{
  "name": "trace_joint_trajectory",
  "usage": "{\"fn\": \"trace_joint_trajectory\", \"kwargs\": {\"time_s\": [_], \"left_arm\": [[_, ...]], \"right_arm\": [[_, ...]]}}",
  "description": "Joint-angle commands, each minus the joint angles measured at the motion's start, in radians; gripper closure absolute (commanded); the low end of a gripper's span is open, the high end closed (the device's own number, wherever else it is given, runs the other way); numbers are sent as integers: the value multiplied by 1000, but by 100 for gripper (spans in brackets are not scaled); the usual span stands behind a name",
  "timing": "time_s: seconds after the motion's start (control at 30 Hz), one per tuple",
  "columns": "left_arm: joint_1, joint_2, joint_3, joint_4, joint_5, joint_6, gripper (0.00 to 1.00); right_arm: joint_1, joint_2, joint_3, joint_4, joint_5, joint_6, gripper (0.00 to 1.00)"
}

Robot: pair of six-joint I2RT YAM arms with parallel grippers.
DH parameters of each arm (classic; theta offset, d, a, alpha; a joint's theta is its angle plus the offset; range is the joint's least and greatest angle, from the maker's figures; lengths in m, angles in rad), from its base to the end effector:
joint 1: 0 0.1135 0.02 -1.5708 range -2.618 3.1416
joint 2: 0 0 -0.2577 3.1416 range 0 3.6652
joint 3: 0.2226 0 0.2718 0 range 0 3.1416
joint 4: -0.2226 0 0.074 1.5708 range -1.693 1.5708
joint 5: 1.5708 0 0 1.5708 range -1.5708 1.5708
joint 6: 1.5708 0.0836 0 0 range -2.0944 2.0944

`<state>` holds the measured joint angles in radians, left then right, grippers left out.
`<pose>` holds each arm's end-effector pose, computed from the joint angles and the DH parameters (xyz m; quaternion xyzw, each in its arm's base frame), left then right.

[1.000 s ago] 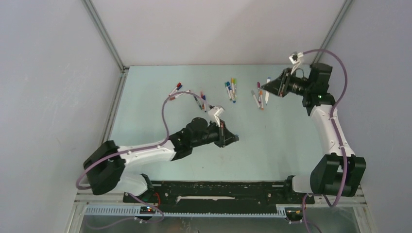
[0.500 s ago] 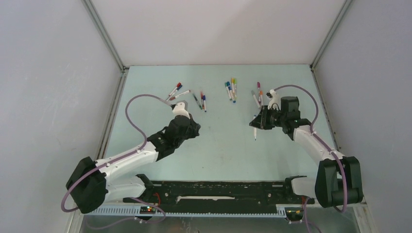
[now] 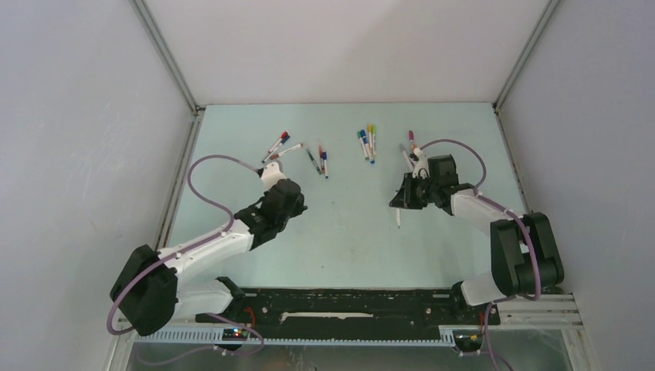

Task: Open the pen caps
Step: Place the pen cap at the center of the board.

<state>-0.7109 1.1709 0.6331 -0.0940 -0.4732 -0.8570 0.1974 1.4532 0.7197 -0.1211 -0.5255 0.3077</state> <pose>0.2506 -0.1655 0.1790 -0.1690 0.8569 -0.1625 0.4591 0.3084 0.1045 0.1261 -0.0410 0.9081 0.3201 0.2669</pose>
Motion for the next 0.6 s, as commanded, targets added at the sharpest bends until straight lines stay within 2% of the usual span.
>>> {"fn": "trace_joint_trajectory", "kwargs": {"time_s": [0.0,0.43,0.57], "left_arm": [[31,62,82,-101,-56,-8,100],[105,257,152,-194,-16,18,100],[120,289,149,-194,10,22,99]], "right_arm": [[23,49,77,-13,89,1,99],[36,158,142,-88,190,-18,96],[38,183,161,-105,209,-20,90]]}}
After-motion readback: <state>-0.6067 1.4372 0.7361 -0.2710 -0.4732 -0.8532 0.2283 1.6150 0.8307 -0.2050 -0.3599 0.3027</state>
